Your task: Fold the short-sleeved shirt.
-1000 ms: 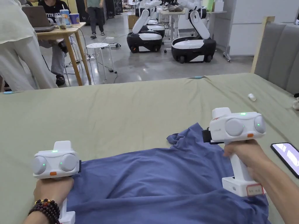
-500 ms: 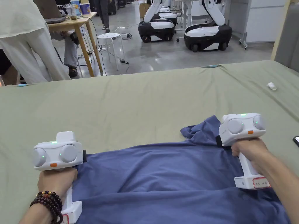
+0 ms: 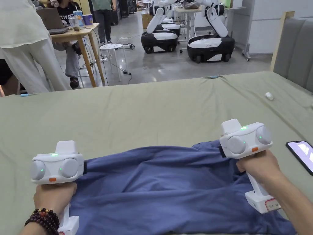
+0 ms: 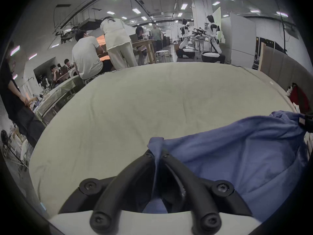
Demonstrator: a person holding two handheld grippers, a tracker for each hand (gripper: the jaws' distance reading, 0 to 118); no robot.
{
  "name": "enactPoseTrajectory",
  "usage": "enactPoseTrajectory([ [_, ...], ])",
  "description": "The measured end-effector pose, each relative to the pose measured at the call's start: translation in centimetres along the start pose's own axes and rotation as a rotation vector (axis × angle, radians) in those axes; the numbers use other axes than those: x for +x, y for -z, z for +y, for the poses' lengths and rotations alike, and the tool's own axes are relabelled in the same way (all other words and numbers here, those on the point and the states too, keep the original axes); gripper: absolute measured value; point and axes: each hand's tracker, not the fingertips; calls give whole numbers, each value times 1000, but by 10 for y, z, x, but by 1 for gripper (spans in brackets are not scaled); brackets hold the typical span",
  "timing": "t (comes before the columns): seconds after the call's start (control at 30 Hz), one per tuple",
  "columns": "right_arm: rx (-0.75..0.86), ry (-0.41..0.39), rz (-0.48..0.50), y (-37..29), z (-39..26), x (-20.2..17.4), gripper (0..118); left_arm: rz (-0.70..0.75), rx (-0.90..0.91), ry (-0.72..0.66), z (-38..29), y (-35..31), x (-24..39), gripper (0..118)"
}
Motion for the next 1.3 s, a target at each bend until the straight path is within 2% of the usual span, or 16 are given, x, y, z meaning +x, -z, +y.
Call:
enactPoseTrajectory([
  [0.2, 36, 47, 25, -60, -47, -4, 3, -2, 17, -1, -39, -54, -6, 2],
  [0.5, 73, 18, -43, -134, -123, 6, 3, 36, 55, 27, -103, -110, -40, 2],
  [0.6, 30, 37, -16, -128, -140, 5, 3, 16, 17, 5, -123, -115, -41, 2],
  [0.77, -89, -33, -14, -102, -160, -11, 3, -3, -37, -15, -145, -92, -40, 2],
  [0.97, -125, -26, -11, -77, -175, -17, 3, 4, -49, 3, -152, -90, -33, 3],
  [1.0, -126, -27, -16, -79, -172, -18, 4, 6, -51, 1, -150, -91, -33, 8],
  [1.03, -126, -27, -20, -80, -170, -16, 9, 6, -50, -4, -147, -92, -34, 20],
  [1.07, -115, -15, -30, -85, -167, -16, 29, 9, -49, -7, -145, -94, -34, 48],
  [1.1, -96, 1, -36, -90, -165, -15, 54, 17, -45, -5, -143, -101, -32, 75],
  [1.13, -78, 5, -50, -94, -162, -15, 73, 30, -30, -7, -140, -104, -32, 96],
  [1.17, -62, 4, -53, -106, -159, -15, 84, 47, -6, -12, -138, -107, -33, 117],
  [1.3, 18, 9, -35, -123, -144, -18, 85, 42, 59, -7, -123, -114, -32, 117],
])
